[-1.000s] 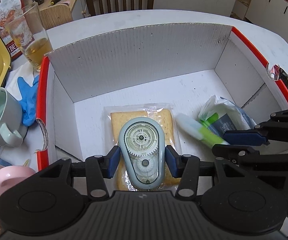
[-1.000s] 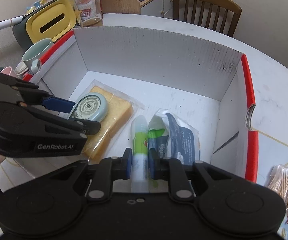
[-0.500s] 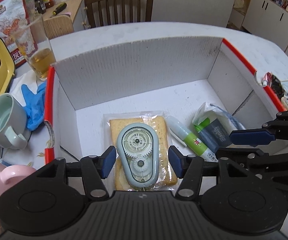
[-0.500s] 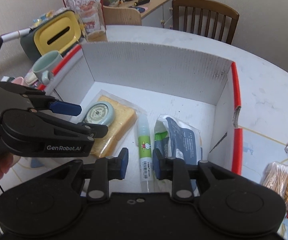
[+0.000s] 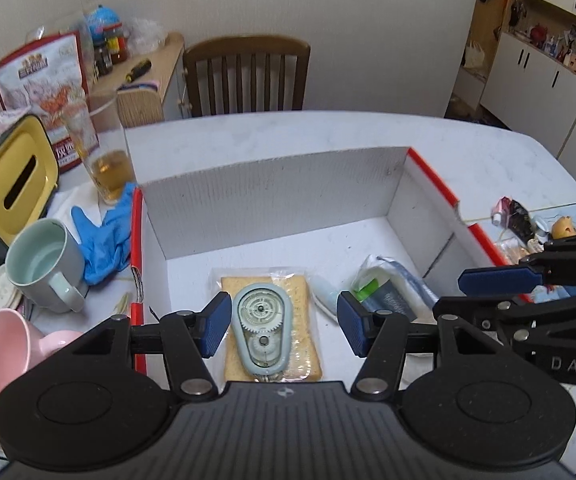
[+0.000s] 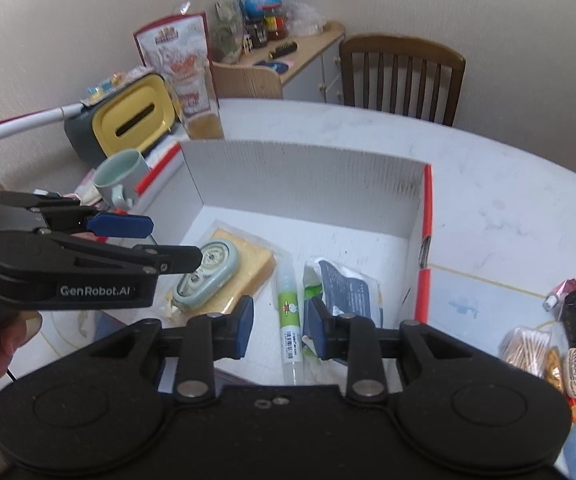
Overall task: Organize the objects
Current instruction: 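Open both tools to release the items and lift out of the box, then move both open tools back over the remaining items on the table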
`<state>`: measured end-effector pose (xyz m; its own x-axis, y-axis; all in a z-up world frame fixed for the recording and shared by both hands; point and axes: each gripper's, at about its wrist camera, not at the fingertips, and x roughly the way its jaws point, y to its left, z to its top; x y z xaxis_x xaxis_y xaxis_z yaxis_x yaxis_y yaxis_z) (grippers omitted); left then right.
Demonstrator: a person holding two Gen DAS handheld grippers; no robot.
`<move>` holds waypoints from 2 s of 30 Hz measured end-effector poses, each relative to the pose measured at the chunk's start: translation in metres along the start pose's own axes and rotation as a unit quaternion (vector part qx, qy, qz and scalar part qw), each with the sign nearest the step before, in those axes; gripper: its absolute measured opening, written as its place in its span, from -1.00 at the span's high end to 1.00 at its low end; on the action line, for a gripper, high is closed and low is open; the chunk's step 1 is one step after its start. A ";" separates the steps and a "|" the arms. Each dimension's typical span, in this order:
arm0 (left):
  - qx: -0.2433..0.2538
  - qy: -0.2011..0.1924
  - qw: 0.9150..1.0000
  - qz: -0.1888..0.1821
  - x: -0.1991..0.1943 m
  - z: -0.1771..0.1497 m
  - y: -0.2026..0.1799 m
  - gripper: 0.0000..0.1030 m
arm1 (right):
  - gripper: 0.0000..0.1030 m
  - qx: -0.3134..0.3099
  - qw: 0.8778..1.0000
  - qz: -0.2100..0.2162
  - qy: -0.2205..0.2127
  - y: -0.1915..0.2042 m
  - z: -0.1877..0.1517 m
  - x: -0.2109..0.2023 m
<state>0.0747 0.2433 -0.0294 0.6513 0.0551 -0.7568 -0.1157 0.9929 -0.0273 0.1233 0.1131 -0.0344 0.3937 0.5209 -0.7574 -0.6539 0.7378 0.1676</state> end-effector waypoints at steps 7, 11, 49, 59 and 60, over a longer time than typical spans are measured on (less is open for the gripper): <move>0.010 -0.024 1.000 0.014 -0.024 -0.003 -0.027 -0.11 | 0.37 -0.006 0.999 0.010 -0.029 -0.007 -0.006 -0.028; 0.009 -0.026 0.999 0.017 -0.034 -0.006 -0.046 -0.12 | 0.31 -0.005 0.999 0.017 -0.039 -0.017 -0.011 -0.043; 0.016 -0.045 0.998 -0.038 -0.038 -0.009 -0.208 -0.96 | -0.99 0.040 0.993 -0.019 -0.112 -0.172 -0.096 -0.159; 0.017 -0.031 0.997 -0.070 0.009 -0.003 -0.256 -0.99 | -0.99 0.083 0.988 -0.083 -0.097 -0.242 -0.120 -0.164; 0.020 -0.029 0.997 -0.065 0.015 -0.002 -0.260 -0.99 | -0.99 0.086 0.988 -0.090 -0.095 -0.248 -0.121 -0.163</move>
<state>0.1131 -0.0146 -0.0351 0.7008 -0.0705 -0.7099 0.0021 0.9953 -0.0968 0.1432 -0.2064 -0.0288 0.6182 0.4347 -0.6548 -0.4499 0.8789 0.1587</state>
